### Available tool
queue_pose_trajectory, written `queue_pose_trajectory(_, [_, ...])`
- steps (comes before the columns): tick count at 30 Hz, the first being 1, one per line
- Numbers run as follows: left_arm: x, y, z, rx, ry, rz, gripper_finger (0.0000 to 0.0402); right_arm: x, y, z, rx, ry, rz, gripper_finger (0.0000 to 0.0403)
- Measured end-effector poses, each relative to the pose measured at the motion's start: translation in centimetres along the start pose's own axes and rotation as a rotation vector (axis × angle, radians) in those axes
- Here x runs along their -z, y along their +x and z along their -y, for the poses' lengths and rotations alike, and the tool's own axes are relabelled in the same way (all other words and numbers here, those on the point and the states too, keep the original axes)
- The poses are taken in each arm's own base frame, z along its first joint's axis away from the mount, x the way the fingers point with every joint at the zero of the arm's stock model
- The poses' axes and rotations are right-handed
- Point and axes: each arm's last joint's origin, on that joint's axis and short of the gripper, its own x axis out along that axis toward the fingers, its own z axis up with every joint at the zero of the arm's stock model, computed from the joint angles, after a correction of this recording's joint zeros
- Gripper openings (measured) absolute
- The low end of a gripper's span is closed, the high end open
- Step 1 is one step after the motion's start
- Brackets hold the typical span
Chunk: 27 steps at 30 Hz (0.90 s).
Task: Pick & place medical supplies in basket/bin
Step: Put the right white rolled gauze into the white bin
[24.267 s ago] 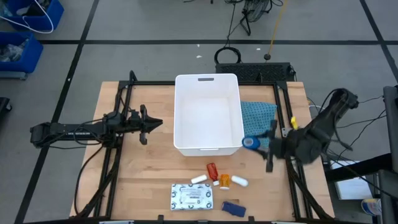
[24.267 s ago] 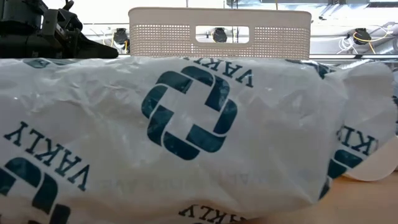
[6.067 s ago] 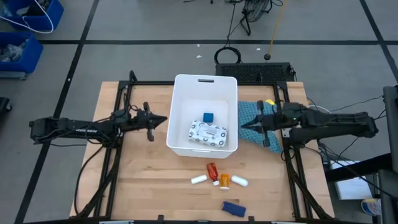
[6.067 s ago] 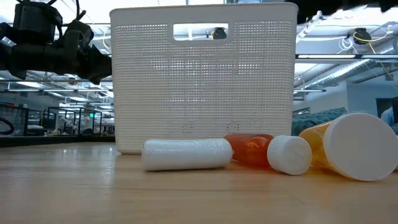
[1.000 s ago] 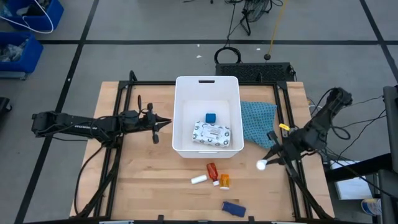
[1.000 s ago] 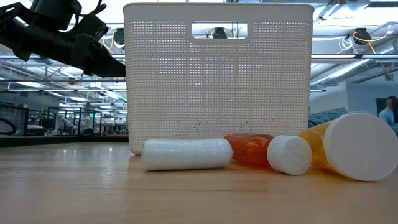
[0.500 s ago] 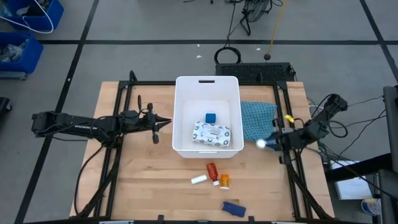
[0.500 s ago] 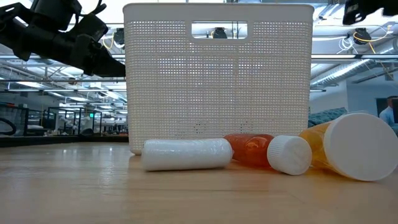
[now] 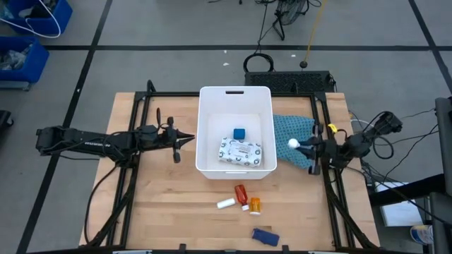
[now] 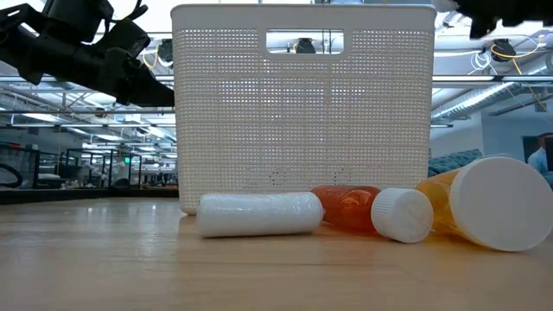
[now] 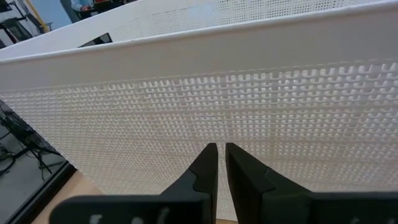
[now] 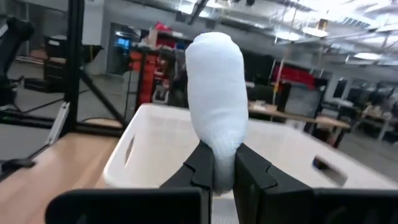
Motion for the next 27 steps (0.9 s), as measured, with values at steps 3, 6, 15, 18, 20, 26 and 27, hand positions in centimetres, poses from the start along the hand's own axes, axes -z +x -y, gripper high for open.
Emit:
queue_pose_trajectory(3, [0.0, 0.0, 0.0, -0.001, 0.000, 0.001, 0.0037, -1.7, 0.6, 0.6, 0.058, -0.024, -0.005, 0.0019])
queue_pose_trajectory(6, [-0.1, 0.0, 0.0, -0.002, -0.001, 0.008, 0.0037, -3.6, 1.7, 0.9, 0.077, -0.066, -0.035, 0.0019])
queue_pose_trajectory(15, [-0.3, 0.0, 0.0, -0.005, 0.008, 0.028, 0.0037, -8.8, 7.0, 2.4, 0.064, -0.134, -0.270, 0.0019])
queue_pose_trajectory(18, [-0.3, 0.0, -0.1, -0.006, 0.010, 0.028, 0.0037, -10.1, 9.1, 3.5, 0.057, -0.136, -0.322, 0.0019])
queue_pose_trajectory(20, [-0.3, 0.0, -0.1, -0.006, 0.010, 0.029, 0.0037, -10.7, 10.6, 4.5, 0.069, -0.134, -0.364, 0.0019])
queue_pose_trajectory(26, [-0.3, 0.0, -0.1, -0.005, 0.010, 0.029, 0.0037, -10.1, 14.7, 8.4, 0.035, -0.081, -0.468, 0.0019])
queue_pose_trajectory(27, [-0.3, 0.0, -0.1, -0.005, 0.010, 0.029, 0.0037, -9.9, 15.2, 9.1, 0.036, -0.072, -0.471, 0.0019])
